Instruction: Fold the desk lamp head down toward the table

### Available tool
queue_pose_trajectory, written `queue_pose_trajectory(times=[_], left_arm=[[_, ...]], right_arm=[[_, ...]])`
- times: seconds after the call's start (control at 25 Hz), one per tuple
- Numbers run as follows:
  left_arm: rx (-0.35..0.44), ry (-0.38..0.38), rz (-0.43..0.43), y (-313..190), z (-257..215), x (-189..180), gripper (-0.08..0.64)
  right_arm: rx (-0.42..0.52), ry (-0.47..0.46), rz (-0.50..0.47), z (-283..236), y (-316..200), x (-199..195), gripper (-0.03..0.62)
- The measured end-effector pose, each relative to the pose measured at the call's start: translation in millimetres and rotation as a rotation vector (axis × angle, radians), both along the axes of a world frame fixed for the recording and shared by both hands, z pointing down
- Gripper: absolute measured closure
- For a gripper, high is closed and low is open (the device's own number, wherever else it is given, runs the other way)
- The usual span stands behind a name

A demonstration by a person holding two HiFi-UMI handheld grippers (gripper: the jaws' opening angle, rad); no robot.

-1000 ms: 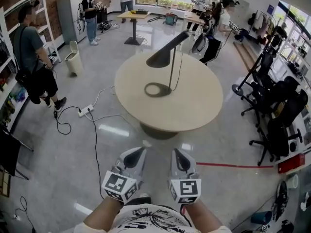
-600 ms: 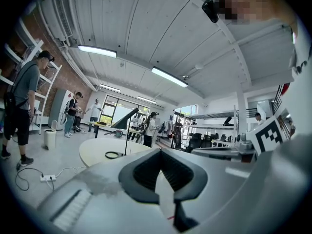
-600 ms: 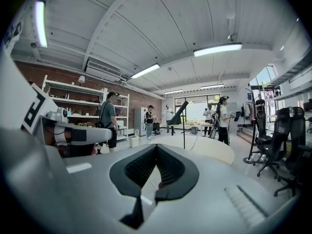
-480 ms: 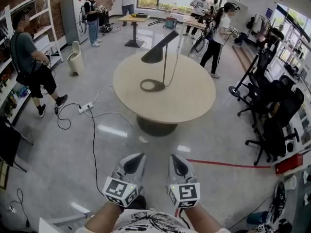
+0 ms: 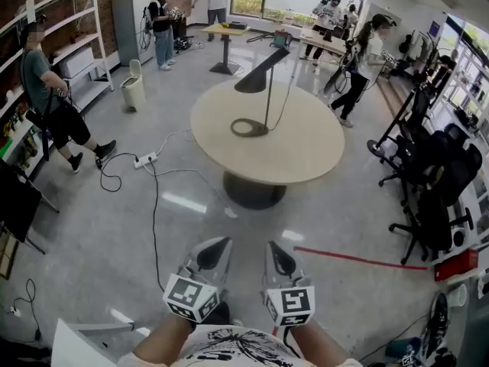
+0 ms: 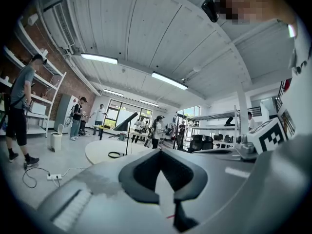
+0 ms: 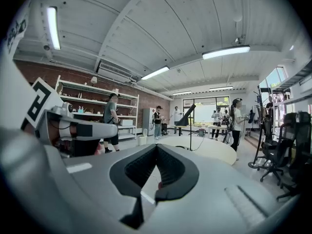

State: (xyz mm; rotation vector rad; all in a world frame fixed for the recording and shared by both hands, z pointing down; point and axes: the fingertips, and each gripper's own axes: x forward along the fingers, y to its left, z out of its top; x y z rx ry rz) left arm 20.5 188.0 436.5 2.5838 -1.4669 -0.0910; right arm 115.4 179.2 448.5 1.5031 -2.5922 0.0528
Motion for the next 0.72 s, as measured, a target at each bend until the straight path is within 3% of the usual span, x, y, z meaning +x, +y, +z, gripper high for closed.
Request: queue_pose_trajectory(times=[0.72], left_arm=[[0.005,-0.004,0.004,19.2,-4.4,-3.2,0.555]], right_arm=[[0.018,0.011,0.002,-5.6,17.5,-3.2,0.584]])
